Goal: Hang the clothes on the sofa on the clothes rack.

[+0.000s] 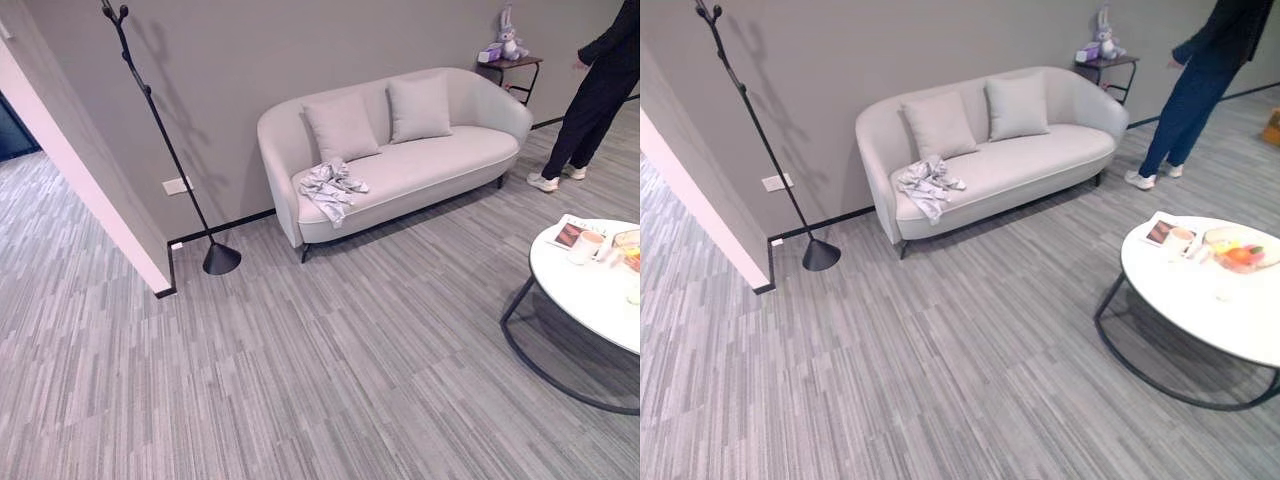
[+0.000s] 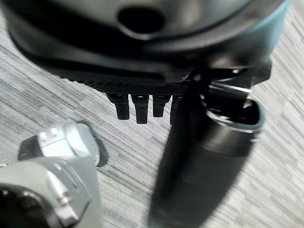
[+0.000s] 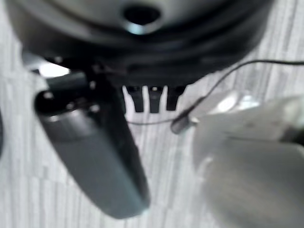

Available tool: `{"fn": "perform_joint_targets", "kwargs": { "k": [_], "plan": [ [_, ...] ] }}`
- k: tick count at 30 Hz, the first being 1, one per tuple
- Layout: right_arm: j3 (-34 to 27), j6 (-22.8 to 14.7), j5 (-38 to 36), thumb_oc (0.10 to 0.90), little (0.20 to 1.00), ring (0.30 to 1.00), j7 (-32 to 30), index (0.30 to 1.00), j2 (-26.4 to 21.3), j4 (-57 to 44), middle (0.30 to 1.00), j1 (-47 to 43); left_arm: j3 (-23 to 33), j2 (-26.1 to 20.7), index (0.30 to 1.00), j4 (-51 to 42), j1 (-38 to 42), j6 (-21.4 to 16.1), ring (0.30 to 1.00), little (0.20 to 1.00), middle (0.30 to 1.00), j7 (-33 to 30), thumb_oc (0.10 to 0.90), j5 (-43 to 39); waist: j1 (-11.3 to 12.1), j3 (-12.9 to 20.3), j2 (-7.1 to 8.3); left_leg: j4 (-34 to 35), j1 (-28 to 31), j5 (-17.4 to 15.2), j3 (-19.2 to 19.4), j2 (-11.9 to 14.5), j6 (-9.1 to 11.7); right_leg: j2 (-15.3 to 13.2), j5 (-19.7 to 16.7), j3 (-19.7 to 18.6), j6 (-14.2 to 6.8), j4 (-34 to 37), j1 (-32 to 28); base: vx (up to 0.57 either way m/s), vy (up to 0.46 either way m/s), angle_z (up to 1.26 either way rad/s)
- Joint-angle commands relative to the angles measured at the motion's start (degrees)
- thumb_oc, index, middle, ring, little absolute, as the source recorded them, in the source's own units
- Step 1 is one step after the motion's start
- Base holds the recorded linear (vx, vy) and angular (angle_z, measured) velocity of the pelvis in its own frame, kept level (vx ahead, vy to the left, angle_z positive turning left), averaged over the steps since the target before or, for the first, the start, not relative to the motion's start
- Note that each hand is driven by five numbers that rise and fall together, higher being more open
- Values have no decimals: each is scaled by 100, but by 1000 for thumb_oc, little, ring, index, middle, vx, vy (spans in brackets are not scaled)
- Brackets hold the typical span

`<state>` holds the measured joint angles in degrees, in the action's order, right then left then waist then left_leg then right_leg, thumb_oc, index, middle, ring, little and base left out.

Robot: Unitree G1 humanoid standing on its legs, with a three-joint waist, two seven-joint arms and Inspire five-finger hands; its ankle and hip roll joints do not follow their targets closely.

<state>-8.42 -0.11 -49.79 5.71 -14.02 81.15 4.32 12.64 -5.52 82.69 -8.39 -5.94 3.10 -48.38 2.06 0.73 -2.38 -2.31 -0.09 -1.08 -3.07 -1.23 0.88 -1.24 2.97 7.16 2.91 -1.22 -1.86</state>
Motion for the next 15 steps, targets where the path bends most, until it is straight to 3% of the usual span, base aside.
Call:
{"fn": "perform_joint_targets", "kwargs": {
  "k": [1,15],
  "plan": [
    [-126,-113,-171,800,900,900,-89,900,-14,365,900,-283,294,-130,900,169,419,-262,900,900,900,-111,800,-139,14,1,110,672,247,175,-158,92,160,-28,125,-33,-490,621,-427,-4,1,-16],
    [445,-96,321,800,900,900,-6,900,106,191,900,-310,-172,-28,900,1,466,-174,900,900,900,62,800,25,1,-2,147,643,246,136,-115,67,112,-41,113,-108,-494,620,-411,-2,-1,-4]
  ]
}}
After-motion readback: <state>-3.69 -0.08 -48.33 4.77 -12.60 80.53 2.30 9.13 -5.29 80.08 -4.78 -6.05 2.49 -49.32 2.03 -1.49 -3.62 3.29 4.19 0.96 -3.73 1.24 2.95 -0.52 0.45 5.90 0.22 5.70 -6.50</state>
